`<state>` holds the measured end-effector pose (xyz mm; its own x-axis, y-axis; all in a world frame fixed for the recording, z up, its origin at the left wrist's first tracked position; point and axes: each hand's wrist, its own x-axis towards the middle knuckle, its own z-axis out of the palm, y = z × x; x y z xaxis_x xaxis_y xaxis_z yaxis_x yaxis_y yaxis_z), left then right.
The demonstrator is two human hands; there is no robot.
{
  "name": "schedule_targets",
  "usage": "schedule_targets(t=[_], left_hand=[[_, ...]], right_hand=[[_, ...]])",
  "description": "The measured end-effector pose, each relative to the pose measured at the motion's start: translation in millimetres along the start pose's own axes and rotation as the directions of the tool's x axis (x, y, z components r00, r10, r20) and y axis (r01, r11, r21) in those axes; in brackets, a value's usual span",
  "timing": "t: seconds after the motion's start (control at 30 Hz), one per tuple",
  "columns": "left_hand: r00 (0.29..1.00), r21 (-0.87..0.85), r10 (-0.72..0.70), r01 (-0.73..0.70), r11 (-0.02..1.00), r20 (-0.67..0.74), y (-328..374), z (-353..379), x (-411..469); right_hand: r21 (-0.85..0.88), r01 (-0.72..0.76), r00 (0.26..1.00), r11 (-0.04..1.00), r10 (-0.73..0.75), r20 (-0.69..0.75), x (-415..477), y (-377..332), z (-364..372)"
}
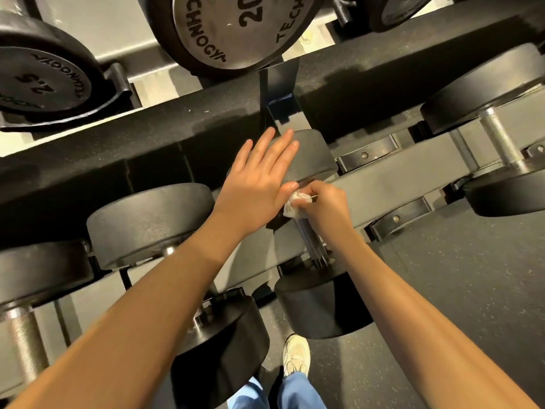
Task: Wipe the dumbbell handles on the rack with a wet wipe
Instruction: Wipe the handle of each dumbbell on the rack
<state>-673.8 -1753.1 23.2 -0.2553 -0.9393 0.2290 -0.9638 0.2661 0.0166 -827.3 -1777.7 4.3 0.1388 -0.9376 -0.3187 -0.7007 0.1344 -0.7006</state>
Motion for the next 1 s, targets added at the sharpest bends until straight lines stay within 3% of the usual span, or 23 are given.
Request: schedule_targets(t=[0.1, 0.2, 0.27, 0.4, 0.5, 0.6, 0.67, 0.8, 0.9, 1.0], left_hand=[[1.000, -0.003, 0.000, 0.000, 1.000, -0.008, 0.2, 0.6, 0.0], [1.000, -0.001, -0.002, 0.002, 1.000, -0.005, 0.0, 1.4, -0.2], [1.000, 0.005, -0.006, 0.006, 1.000, 0.000, -0.3, 1.5, -0.6], [1.000, -0.011, -0.010, 0.010, 1.000, 0.008, -0.2, 0.9, -0.5], [1.000, -0.017, -0.007, 0.007, 1.000, -0.002, 0.0, 0.5, -0.4], [1.000, -0.016, 0.001, -0.001, 1.000, -0.007, 0.2, 0.9, -0.2], [1.000, -0.014, 0.001, -0.002, 1.000, -0.010, 0.2, 1.0, 0.0], [1.000, -0.015, 0.000, 0.000, 1.000, 0.006, 1.1, -0.4, 0.3], [1.000, -0.002, -0.003, 0.003, 1.000, 0.024, 0.9, -0.3, -0.1], [1.000, 0.001, -0.004, 0.004, 1.000, 0.030, 1.2, 0.1, -0.4]], right_hand=[[-0.127, 0.024, 0.999, 0.992, -0.020, 0.033, -13.9, 12.8, -3.7], [-0.459, 0.005, 0.977, 0.889, 0.093, 0.191, -30.5, 23.5, -16.1], [-0.535, 0.014, 0.947, 0.845, 0.160, 0.277, -35.0, 25.2, -19.9], [-0.427, 0.014, 0.978, 0.904, 0.077, 0.194, -15.2, 18.8, -12.2], [-0.088, -0.065, 0.997, 0.994, 0.069, 0.040, -4.5, 9.0, 1.6], [0.145, -0.112, 0.990, 0.983, 0.123, -0.068, -2.3, 1.0, 10.2], [0.084, -0.112, 0.991, 0.990, 0.118, -0.062, -3.8, 2.8, 11.8], [-0.341, -0.052, 0.996, 0.939, 0.075, 0.055, -20.8, 16.8, -2.2], [-0.351, -0.044, 0.982, 0.935, 0.104, 0.155, -29.5, 24.1, -11.4], [-0.234, -0.024, 0.997, 0.972, 0.040, 0.066, -20.3, 15.5, -5.2]])
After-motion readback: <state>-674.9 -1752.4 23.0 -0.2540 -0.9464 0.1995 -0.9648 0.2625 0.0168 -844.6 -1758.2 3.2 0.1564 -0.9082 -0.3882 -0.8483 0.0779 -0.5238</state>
